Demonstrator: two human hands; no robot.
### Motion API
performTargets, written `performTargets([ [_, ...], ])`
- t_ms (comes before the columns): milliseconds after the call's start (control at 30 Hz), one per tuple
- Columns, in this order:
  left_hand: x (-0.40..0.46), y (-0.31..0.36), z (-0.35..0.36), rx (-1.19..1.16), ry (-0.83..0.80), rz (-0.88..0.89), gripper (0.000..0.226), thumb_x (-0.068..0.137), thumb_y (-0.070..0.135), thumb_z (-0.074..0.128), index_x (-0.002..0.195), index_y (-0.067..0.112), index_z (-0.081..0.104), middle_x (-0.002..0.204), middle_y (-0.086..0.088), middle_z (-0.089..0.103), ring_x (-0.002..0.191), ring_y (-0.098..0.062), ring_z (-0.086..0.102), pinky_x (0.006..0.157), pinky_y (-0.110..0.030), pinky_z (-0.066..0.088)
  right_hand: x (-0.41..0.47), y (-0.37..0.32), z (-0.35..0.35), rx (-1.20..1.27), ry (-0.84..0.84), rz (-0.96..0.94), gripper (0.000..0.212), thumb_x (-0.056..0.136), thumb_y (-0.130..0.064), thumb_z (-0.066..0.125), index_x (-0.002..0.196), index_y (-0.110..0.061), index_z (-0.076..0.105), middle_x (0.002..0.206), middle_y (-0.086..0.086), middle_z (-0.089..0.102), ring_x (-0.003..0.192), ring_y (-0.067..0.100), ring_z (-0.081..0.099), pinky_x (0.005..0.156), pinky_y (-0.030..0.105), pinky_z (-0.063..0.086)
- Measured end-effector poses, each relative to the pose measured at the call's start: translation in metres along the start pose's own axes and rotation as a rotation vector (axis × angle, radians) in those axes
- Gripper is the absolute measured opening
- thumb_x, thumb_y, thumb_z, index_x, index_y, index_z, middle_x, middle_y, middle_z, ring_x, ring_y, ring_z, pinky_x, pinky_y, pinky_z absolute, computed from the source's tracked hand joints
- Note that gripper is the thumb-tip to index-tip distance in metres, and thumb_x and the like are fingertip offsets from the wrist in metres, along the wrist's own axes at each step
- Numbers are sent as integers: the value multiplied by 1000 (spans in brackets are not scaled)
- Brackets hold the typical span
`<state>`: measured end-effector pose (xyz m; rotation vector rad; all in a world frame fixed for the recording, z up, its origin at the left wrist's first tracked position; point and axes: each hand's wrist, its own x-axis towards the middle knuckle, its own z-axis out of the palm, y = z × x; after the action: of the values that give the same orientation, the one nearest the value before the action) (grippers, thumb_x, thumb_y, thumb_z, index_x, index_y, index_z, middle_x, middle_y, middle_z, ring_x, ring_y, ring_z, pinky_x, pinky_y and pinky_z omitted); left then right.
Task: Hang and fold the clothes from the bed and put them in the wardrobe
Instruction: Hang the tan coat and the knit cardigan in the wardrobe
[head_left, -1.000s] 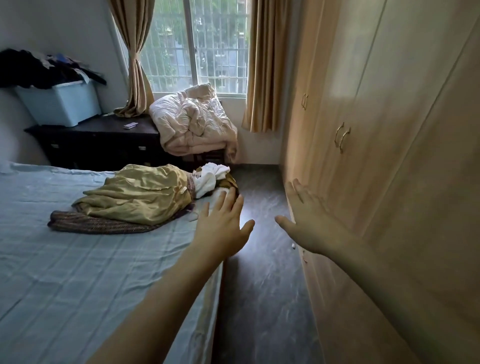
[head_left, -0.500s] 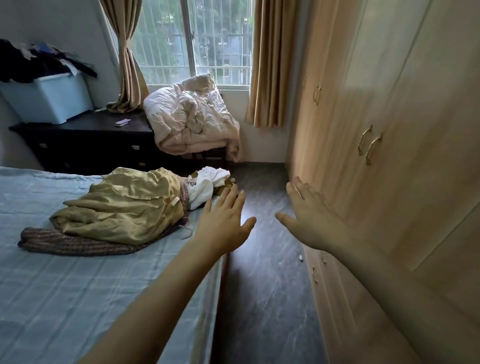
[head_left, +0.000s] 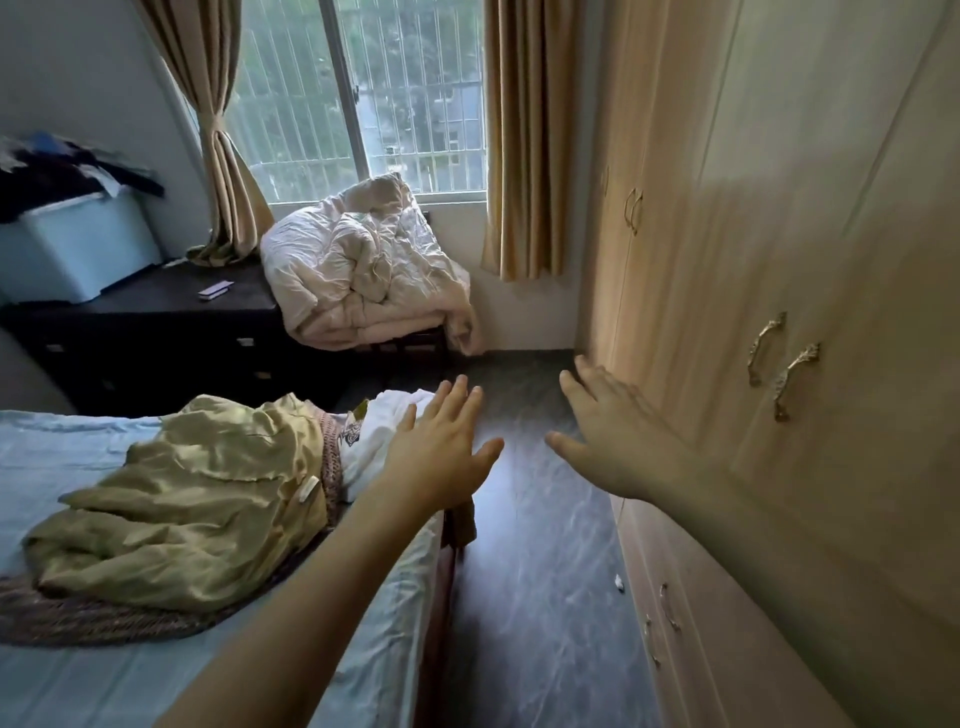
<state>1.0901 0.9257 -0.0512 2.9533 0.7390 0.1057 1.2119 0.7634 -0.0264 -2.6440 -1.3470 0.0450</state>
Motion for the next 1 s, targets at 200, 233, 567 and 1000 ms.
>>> performTargets([
  [200,86,-11,18,2,-54,10,71,99,56,27,156,24,0,163,3,-13,149,-14,-14,122,-47,1,77,34,22,22,-53,0,75,98,-53,39,155,-19,5,163,3,-8,150,22,-2,121,41,8],
  [233,103,-14,22,1,-61,10,71,100,56,27,156,24,-1,163,3,-14,149,-14,-14,122,-47,0,94,40,26,18,-63,-6,75,98,-53,40,155,-19,5,163,3,-8,150,22,-2,121,41,8],
  [567,305,-67,22,-15,-20,29,72,99,59,26,156,25,-2,163,4,-15,148,-13,-17,121,-43,-4,298,72,23,-64,5,-20,75,97,-52,42,155,-22,5,163,1,-8,150,22,-4,119,43,4],
  [1000,487,-108,31,-44,48,63,72,98,57,28,157,24,1,163,4,-13,149,-13,-16,122,-45,-1,472,123,28,18,37,150,76,97,-52,40,155,-20,2,163,4,-6,150,22,-4,121,43,4],
])
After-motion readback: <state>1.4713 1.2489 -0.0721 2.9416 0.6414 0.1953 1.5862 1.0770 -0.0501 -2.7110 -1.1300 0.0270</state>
